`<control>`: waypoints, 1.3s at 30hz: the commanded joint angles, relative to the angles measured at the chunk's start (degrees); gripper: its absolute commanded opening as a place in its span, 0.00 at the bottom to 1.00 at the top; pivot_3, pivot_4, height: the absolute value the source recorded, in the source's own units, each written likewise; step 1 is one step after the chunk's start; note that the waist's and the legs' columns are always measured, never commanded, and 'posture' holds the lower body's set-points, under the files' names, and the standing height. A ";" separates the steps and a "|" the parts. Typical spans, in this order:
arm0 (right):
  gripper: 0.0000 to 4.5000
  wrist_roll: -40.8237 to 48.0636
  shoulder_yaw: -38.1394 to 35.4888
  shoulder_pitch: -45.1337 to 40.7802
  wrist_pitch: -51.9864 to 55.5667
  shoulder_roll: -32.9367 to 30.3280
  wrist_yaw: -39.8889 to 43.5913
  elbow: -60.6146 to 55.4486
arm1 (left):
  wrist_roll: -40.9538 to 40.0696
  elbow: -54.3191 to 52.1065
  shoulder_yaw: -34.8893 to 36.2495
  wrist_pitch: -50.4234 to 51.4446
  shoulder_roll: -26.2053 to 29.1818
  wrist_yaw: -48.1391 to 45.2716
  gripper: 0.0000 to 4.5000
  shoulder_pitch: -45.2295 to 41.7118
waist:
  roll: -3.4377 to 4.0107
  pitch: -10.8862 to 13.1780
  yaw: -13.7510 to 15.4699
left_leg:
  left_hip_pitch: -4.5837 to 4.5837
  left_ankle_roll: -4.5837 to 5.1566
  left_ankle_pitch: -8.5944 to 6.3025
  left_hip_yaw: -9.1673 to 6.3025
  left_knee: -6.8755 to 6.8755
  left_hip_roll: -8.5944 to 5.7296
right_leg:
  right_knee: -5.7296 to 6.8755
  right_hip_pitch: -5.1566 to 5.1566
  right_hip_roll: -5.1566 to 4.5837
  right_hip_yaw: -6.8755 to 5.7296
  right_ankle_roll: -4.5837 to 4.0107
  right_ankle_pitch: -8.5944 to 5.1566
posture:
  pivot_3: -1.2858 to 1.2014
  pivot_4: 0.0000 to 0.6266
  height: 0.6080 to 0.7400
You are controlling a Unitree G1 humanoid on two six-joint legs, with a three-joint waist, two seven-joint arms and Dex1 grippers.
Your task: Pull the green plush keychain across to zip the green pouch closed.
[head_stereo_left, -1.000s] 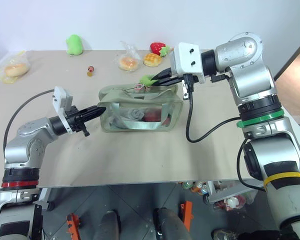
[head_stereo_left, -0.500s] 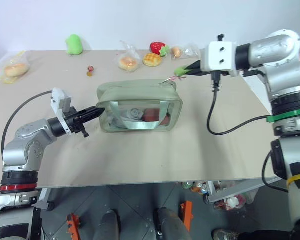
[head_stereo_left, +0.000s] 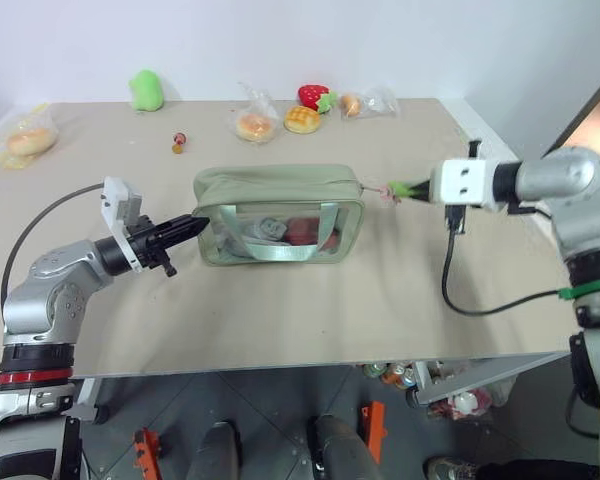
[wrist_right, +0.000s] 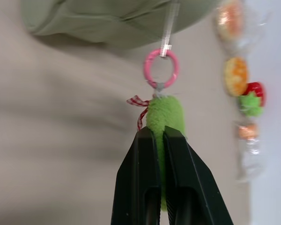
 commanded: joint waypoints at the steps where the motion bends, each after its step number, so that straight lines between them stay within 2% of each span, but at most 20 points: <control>1: 0.00 -3.10 0.23 1.31 2.05 2.67 -6.21 -3.24 | 0.17 -0.08 0.79 0.78 1.09 0.51 0.00 0.93 | 0.01 0.00 -0.09 | 0.02 0.00 0.00 0.01 0.00 0.00 | 0.01 0.00 0.01 0.02 0.00 0.01 | 0.52 0.24 1.00; 7: 0.00 -6.63 2.14 3.82 3.22 8.07 -11.94 -2.97 | -0.19 -0.63 0.74 0.96 1.02 1.00 0.00 1.27 | -0.01 -0.01 -0.08 | 0.05 0.01 0.01 0.01 0.06 -0.01 | 0.01 0.03 0.02 0.05 0.04 0.04 | 0.52 0.24 1.00; 12: 0.00 -6.93 3.75 6.27 3.28 9.34 -10.31 -5.25 | -0.36 -0.86 0.87 1.24 1.01 1.30 0.00 1.33 | -0.01 -0.01 -0.08 | 0.03 0.01 0.01 0.01 0.05 -0.03 | 0.01 0.06 0.02 0.09 0.05 0.04 | 0.52 0.24 1.00; 17: 0.00 -6.22 6.15 9.58 1.61 8.22 -4.82 -9.14 | -0.53 -0.92 1.10 1.68 0.90 1.41 0.00 1.23 | -0.01 -0.01 -0.09 | 0.06 0.01 0.01 -0.02 0.02 -0.03 | 0.01 0.06 0.06 0.08 0.05 0.04 | 0.52 0.24 1.00; 21: 0.00 -6.52 6.19 8.99 2.99 9.91 -5.95 -8.29 | -0.61 -1.07 1.11 2.01 0.77 1.59 0.00 1.21 | -0.08 -0.05 -0.10 | 0.10 0.02 0.01 -0.01 0.05 -0.03 | 0.01 0.09 0.06 0.10 0.05 0.04 | 0.52 0.24 1.00; 25: 0.00 -4.65 4.09 8.25 4.90 9.22 -5.80 -6.80 | -0.41 -1.43 1.21 2.11 0.98 2.01 0.00 1.68 | -0.09 -0.06 -0.11 | 0.12 0.02 0.01 -0.01 0.05 -0.03 | 0.01 0.09 0.06 0.11 0.05 0.04 | 0.52 0.24 1.00; 30: 0.00 4.62 -3.52 6.84 12.53 7.41 -2.33 -5.41 | -0.78 -2.36 2.00 2.66 1.76 2.54 0.00 2.92 | -0.09 -0.05 -0.12 | 0.10 0.02 0.01 0.00 0.05 -0.03 | 0.01 0.09 0.06 0.14 0.05 0.04 | 0.52 0.24 1.00; 31: 0.00 7.44 -5.98 6.51 15.31 6.75 -1.43 -5.12 | -0.92 -2.68 2.30 2.90 2.11 2.67 0.13 3.26 | -0.09 -0.05 -0.14 | 0.11 0.02 0.01 0.01 0.04 -0.03 | 0.01 0.09 0.07 0.14 0.05 0.04 | 0.52 0.24 1.00; 33: 0.12 12.52 -9.70 6.43 21.62 5.56 1.13 -5.79 | -1.52 -2.98 2.97 3.98 2.69 3.00 0.17 3.63 | -0.07 -0.04 -0.34 | 0.12 0.02 0.00 0.00 0.01 -0.02 | 0.01 0.07 0.08 0.14 0.05 0.04 | 0.52 0.24 1.00; 34: 0.18 14.64 -11.02 6.89 23.70 5.01 2.46 -6.95 | -1.76 -3.02 3.25 4.39 2.89 3.18 0.30 3.66 | -0.07 -0.03 -0.32 | 0.07 0.02 0.00 0.00 0.01 -0.03 | 0.01 0.05 0.08 0.14 0.05 0.04 | 0.52 0.24 1.00; 39: 0.54 21.11 -15.66 7.82 32.90 4.19 3.33 -11.56 | -4.70 -3.83 5.19 7.35 3.34 3.01 0.65 3.12 | -0.18 0.02 -0.21 | -0.01 0.02 0.00 -0.01 0.03 -0.03 | 0.00 0.04 0.08 0.14 0.06 0.03 | 0.52 0.24 1.00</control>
